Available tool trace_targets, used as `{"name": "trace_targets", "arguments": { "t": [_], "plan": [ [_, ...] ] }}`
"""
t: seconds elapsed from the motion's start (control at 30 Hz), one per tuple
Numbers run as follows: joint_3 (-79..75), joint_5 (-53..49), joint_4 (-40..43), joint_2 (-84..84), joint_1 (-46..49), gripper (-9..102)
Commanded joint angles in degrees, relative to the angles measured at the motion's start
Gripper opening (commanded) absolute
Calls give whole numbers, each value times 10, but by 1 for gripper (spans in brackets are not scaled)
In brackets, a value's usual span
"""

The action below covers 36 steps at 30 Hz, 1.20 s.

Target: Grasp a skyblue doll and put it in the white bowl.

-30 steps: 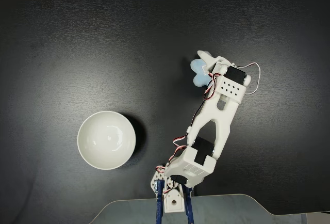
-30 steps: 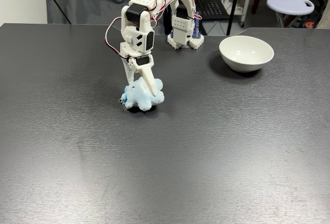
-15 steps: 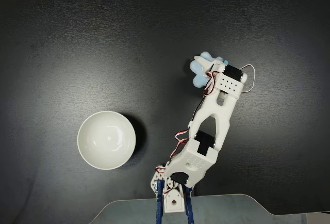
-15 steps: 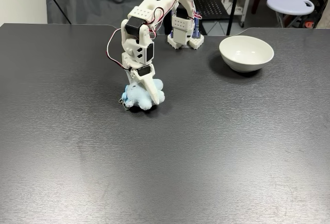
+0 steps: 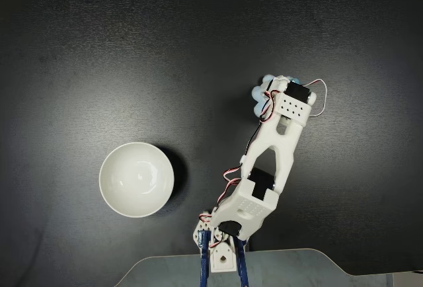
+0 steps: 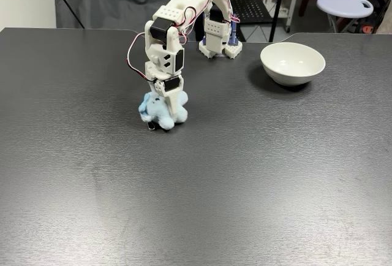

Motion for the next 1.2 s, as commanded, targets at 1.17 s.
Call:
{"name": "trace_targets", "arguments": {
  "t": [1.17],
  "plan": [
    [77,418,318,799,-533,-1]
  ]
}}
